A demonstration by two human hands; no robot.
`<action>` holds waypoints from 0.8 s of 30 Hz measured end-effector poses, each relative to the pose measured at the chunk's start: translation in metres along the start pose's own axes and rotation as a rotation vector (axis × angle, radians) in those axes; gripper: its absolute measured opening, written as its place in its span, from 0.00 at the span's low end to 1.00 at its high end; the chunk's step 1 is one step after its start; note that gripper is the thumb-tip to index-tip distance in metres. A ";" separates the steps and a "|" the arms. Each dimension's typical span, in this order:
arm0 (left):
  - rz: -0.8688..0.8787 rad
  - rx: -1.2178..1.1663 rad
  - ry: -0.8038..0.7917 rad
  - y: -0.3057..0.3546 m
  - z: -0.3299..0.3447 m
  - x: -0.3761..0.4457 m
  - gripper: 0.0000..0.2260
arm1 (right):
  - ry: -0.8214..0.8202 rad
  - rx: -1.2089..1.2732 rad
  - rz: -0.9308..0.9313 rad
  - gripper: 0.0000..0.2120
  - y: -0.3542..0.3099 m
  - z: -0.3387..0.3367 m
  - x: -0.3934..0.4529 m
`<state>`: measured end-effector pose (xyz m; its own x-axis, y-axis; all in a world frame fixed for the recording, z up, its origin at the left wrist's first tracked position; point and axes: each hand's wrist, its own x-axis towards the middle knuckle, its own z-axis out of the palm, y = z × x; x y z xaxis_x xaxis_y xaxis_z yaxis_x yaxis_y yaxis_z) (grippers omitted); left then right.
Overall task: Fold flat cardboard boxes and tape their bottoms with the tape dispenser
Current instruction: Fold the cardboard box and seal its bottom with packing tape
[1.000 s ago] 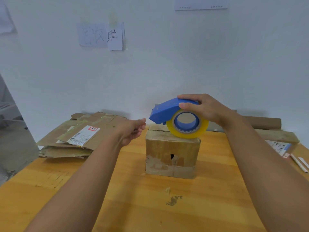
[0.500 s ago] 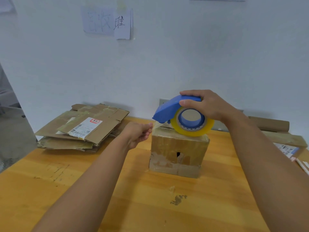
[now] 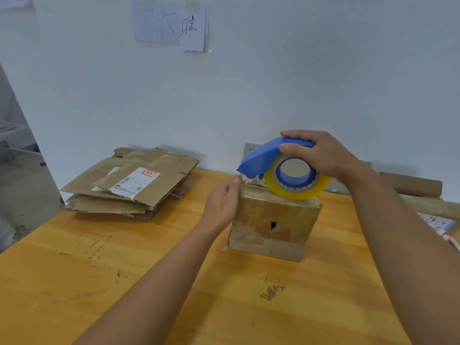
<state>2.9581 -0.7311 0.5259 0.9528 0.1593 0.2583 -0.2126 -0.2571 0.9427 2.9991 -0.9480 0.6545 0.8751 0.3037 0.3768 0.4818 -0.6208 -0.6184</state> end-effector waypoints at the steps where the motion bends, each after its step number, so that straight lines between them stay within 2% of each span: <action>1: 0.010 -0.015 -0.066 -0.001 0.004 -0.006 0.20 | 0.001 0.004 0.003 0.20 0.000 0.000 0.000; 3: 0.063 0.092 -0.130 -0.005 0.013 -0.014 0.32 | 0.003 0.015 0.011 0.21 0.000 -0.001 -0.001; 5: 0.118 0.184 -0.116 -0.008 0.016 -0.015 0.34 | 0.010 0.018 0.014 0.21 -0.001 0.000 -0.002; 8: 0.140 0.189 -0.109 -0.007 0.010 -0.005 0.32 | 0.030 0.002 0.019 0.24 -0.002 0.000 -0.001; 13: 0.330 0.277 -0.151 -0.005 0.007 0.002 0.23 | 0.028 -0.099 0.070 0.30 0.001 -0.002 0.002; 15: 0.348 0.324 -0.136 -0.006 0.008 0.002 0.20 | 0.027 -0.103 0.083 0.28 0.003 -0.003 0.002; 21: 0.479 0.545 -0.084 -0.006 0.001 0.003 0.21 | 0.022 -0.089 0.031 0.20 0.006 -0.011 0.003; 24: 0.452 0.641 -0.102 -0.006 -0.003 0.004 0.25 | 0.009 -0.088 0.034 0.20 0.011 -0.023 0.000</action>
<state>2.9629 -0.7260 0.5222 0.8254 -0.1719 0.5378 -0.4473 -0.7803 0.4371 3.0035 -0.9709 0.6636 0.8904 0.2746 0.3630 0.4451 -0.6923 -0.5680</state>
